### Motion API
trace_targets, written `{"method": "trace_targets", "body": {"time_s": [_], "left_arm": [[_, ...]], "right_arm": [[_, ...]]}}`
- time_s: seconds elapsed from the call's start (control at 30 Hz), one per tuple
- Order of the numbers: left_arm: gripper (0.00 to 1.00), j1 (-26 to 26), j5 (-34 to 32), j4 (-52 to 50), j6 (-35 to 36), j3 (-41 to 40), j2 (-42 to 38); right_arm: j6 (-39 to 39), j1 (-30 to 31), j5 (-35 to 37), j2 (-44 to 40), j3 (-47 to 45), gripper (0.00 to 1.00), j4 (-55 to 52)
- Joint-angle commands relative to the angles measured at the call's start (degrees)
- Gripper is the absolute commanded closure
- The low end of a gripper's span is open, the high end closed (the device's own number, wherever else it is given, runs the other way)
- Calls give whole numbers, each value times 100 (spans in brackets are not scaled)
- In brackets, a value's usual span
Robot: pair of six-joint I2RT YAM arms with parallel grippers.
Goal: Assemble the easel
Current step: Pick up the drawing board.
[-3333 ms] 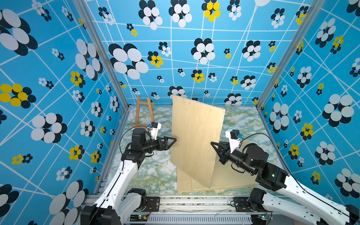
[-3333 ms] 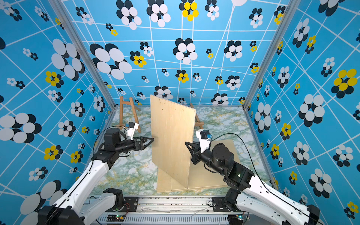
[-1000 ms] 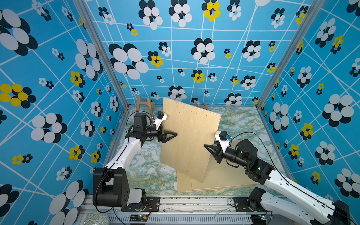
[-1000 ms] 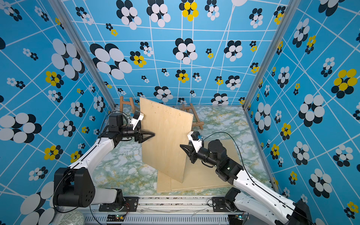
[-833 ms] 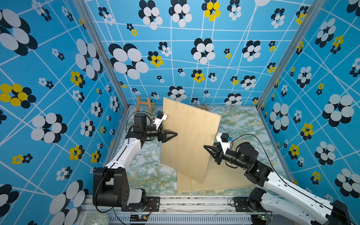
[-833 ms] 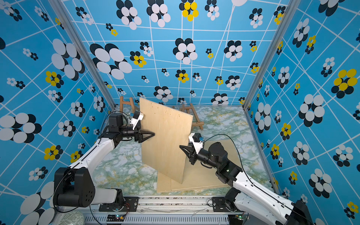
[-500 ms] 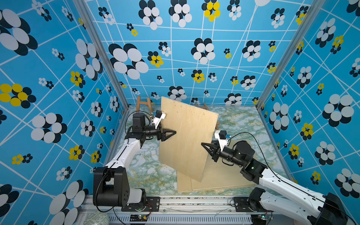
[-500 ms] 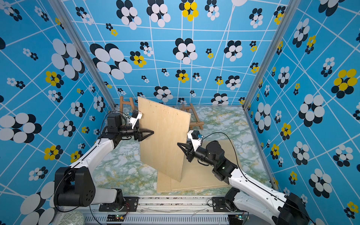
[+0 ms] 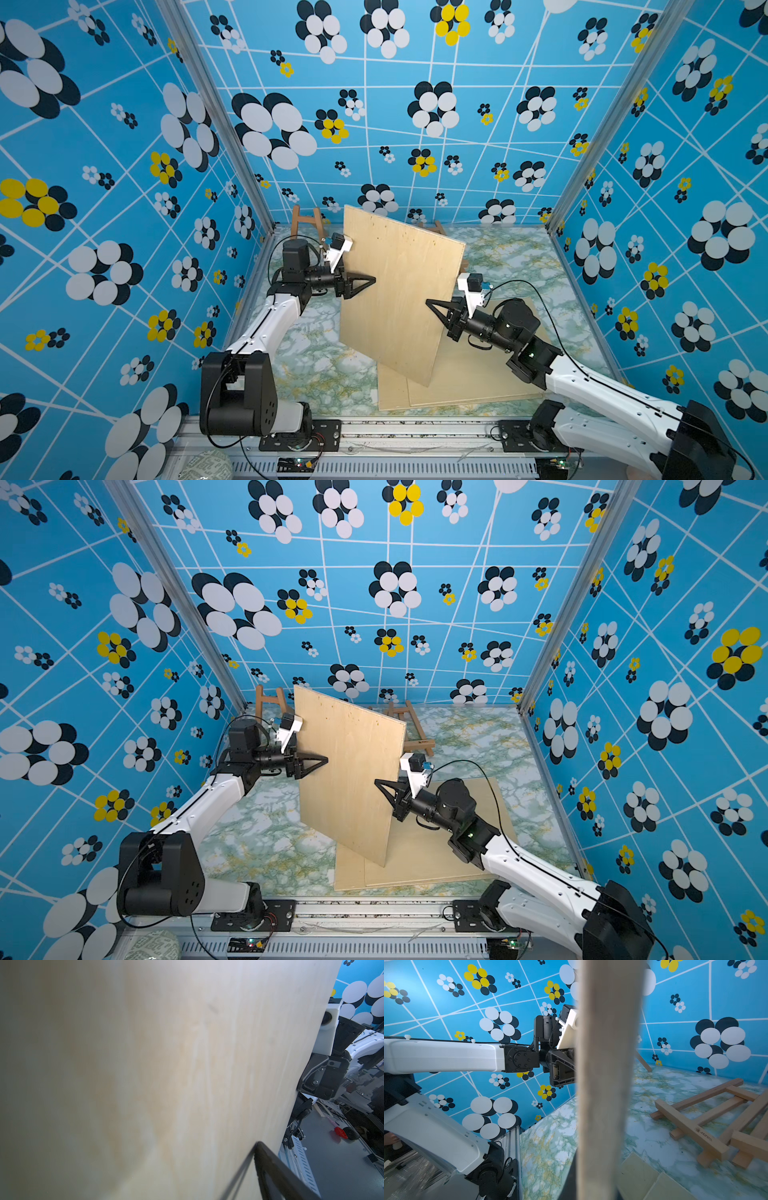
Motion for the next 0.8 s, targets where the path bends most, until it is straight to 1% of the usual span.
{"method": "trace_targets", "body": {"time_s": [0.0,0.07,0.23,0.33,0.47,0.57,0.63,0.7,0.77], "left_arm": [[17,-5,158,-92,-463,-45,3],[14,115,-59,203,-898,-67,-65],[7,607,-666,892,-2397,-133,-294],[5,812,-801,1182,-2975,-213,-452],[2,978,-1015,1344,-3219,-380,-728],[2,1178,-1236,1145,-3306,-462,-887],[3,1329,-1366,994,-3334,-556,-1050],[3,1427,-1491,911,-3326,-737,-1262],[3,1506,-1647,675,-3276,-853,-1483]], "right_arm": [[-587,-46,329,105,113,100,411],[-592,-101,306,172,116,100,476],[-279,-371,-200,490,241,100,959],[-27,-524,-464,784,341,100,1494],[161,-645,-977,1323,756,100,1940],[97,-657,-1424,1728,1086,100,2245],[64,-674,-1887,2027,1334,100,2414],[160,-720,-2545,2358,1615,100,2650],[324,-749,-2641,2587,1827,100,2633]]}}
